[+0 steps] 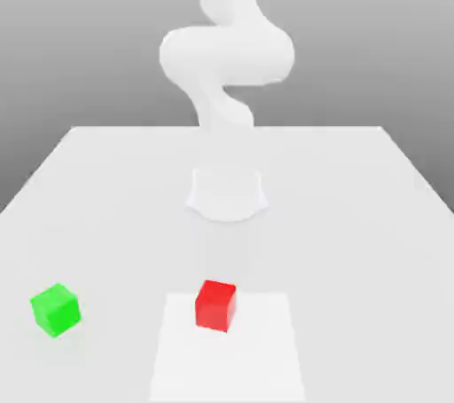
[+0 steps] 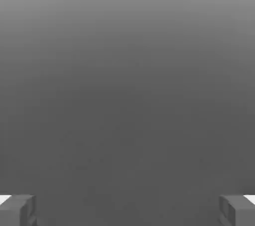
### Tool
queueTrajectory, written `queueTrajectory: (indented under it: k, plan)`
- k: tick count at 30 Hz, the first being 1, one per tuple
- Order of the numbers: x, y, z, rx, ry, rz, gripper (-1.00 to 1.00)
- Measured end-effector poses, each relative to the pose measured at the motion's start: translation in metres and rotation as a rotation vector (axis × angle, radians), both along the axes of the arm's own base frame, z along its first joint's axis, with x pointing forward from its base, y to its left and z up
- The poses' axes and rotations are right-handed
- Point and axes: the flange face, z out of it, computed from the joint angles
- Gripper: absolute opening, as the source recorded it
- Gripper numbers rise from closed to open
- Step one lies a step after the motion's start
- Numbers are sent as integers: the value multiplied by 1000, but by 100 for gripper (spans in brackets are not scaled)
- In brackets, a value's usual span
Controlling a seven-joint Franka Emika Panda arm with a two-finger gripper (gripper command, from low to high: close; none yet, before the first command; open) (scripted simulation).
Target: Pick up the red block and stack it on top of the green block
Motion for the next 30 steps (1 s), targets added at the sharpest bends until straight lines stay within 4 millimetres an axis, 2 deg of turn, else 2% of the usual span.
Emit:
queueTrajectory:
  k: [4,6,9,13,17,18,24,25,30]
  plan:
    - [39,-2,-99,13,150,-50,0]
    - [50,-5,-149,22,224,-75,0]
    - [54,-9,-224,37,335,-113,0]
    - [39,-15,-325,64,490,-168,0]
    - [-4,-17,-427,100,666,-230,0]
    - [-11,-18,-444,105,690,-239,0]
    - [-18,-17,-505,110,713,-248,0]
    - [-19,-17,-513,110,714,-248,-100]
    - [-19,-17,-513,109,713,-248,-100]
